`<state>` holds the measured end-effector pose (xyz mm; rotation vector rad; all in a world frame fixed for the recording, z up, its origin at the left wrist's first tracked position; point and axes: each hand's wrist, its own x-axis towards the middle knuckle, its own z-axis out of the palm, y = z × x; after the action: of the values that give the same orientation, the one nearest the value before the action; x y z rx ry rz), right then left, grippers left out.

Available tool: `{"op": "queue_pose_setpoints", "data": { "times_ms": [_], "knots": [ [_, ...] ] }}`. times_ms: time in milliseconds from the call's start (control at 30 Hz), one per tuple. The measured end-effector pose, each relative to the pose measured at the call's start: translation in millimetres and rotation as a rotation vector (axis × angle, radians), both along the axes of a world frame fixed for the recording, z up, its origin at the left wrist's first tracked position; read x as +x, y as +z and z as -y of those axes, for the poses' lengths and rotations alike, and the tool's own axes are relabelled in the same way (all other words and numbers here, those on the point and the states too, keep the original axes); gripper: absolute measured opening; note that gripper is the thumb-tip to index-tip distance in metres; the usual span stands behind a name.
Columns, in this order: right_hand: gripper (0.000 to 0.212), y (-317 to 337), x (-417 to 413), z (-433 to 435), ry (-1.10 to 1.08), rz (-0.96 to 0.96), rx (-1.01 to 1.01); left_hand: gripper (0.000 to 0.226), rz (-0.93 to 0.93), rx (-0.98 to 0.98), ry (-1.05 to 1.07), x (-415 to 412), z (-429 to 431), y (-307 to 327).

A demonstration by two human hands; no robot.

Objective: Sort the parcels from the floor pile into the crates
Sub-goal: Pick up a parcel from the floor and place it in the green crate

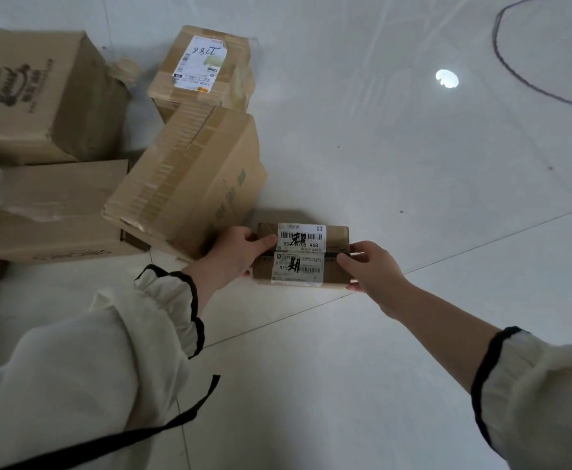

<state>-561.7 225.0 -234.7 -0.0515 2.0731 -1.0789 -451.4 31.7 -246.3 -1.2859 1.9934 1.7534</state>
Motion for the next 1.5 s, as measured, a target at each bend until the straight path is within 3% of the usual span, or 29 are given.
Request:
{"op": "queue_pose_setpoints", "data": {
  "times_ms": [100, 167, 333, 500, 800, 933, 1067, 1367, 1500],
  "knots": [
    [0.021, 13.0, -0.5, -3.4, -0.064, -0.059, -0.035, 0.014, -0.097, -0.022, 0.088, -7.7, -9.9, 17.6],
    [0.021, 34.9, -0.1, -9.0, -0.122, -0.098, -0.04, 0.018, -0.109, -0.148, 0.059, -8.8, -18.2, 38.9],
    [0.017, 141.6, 0.2, -19.8, -0.232, -0.014, -0.106, 0.028, -0.1, -0.337, -0.003, -18.5, -22.6, 142.6],
    [0.017, 313.4, -15.4, -35.9, -0.265, -0.046, -0.132, 0.02, -0.171, -0.349, -0.046, -45.6, -30.0, 317.2],
    [0.021, 700.4, -15.9, -78.3, -0.286, -0.133, -0.164, 0.027, -0.267, -0.482, -0.048, -55.6, -70.1, 694.6],
    [0.03, 812.8, 5.6, -95.2, -0.34, -0.068, -0.238, 0.027, -0.284, -0.511, -0.065, -37.8, -86.5, 815.8],
    [0.025, 857.7, 36.8, -107.7, -0.351, -0.087, -0.308, 0.031, -0.296, -0.525, -0.062, -10.3, -99.5, 862.8],
    [0.017, 894.0, 63.5, -129.8, -0.376, -0.194, -0.348, 0.034, -0.375, -0.522, -0.058, 10.6, -120.5, 892.0],
    [0.016, 913.7, 77.6, -151.0, -0.481, -0.252, -0.407, 0.031, -0.468, -0.481, -0.139, 4.8, -134.8, 913.3]
  ]
}}
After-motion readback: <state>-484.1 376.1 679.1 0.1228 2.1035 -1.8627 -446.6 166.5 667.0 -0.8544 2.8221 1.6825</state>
